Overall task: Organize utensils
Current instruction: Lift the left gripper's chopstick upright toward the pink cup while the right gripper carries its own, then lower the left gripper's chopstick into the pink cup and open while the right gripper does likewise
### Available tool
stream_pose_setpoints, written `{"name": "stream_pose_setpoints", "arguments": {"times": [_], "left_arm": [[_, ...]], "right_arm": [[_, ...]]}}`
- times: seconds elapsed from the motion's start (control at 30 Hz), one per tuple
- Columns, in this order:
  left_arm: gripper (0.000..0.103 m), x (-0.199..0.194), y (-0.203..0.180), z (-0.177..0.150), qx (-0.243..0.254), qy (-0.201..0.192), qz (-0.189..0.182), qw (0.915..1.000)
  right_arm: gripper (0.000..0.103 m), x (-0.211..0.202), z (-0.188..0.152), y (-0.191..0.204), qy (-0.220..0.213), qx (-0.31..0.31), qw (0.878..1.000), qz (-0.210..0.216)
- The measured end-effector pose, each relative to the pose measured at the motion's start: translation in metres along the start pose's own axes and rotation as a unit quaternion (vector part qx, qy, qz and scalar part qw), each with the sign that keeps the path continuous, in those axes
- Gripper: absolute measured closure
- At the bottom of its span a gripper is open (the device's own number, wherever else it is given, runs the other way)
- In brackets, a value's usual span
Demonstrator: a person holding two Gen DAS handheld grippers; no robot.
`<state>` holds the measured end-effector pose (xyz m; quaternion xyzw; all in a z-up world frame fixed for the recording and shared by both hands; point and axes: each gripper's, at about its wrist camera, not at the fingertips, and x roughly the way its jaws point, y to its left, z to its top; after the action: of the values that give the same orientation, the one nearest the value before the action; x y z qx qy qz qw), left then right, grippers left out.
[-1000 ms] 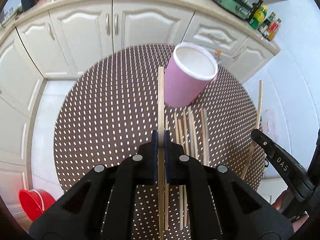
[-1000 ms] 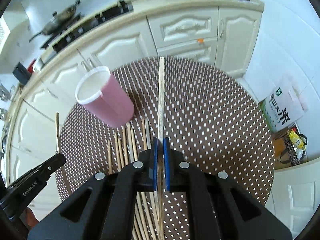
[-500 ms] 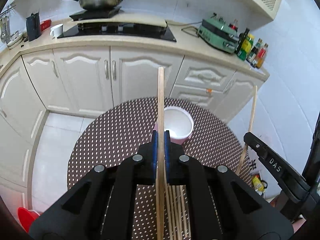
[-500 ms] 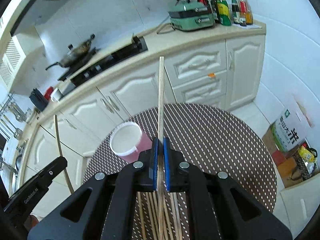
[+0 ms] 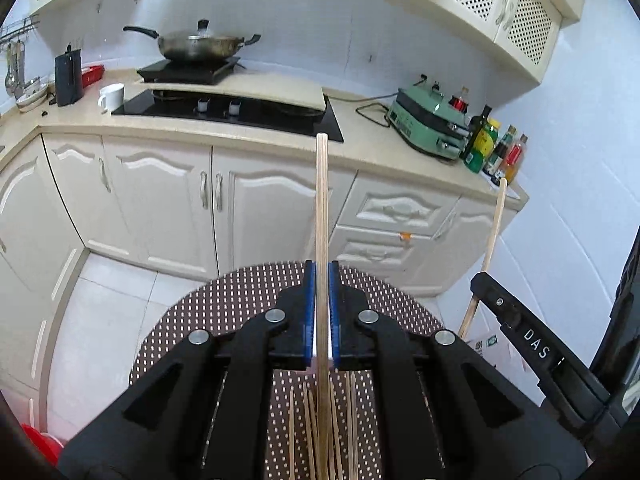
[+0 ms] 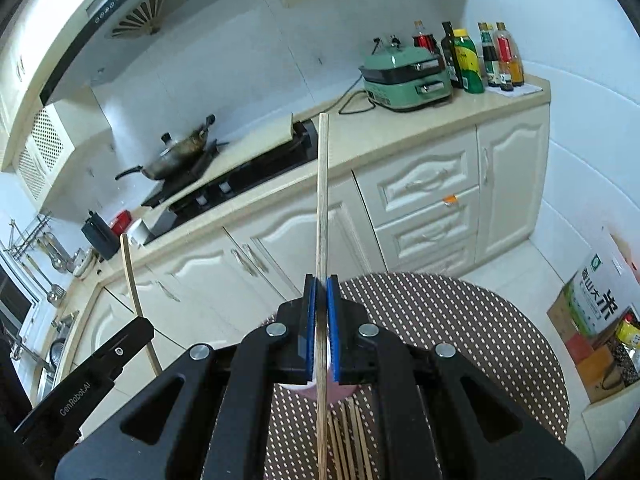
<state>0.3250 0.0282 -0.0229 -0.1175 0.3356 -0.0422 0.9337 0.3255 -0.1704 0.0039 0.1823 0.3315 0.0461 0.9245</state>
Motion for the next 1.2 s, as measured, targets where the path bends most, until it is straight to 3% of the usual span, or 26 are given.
{"name": "stream_pose_setpoints", "arguments": {"times": [0.3, 0.8, 1.2], "left_arm": [[0.097, 0.017, -0.004, 0.029, -0.010, -0.022, -0.005, 0.9997], [0.097, 0.071, -0.012, 0.061, -0.008, -0.056, -0.015, 0.9983], [0.096, 0.134, 0.003, 0.044, -0.008, -0.009, -0.010, 0.9999]], "right_arm": [[0.098, 0.016, 0.024, 0.009, -0.028, 0.007, 1.000, 0.012], [0.098, 0.070, 0.042, 0.003, -0.021, 0.024, 0.999, 0.018], [0.098, 0.117, 0.023, 0.001, 0.014, 0.012, 1.000, 0.015]]}}
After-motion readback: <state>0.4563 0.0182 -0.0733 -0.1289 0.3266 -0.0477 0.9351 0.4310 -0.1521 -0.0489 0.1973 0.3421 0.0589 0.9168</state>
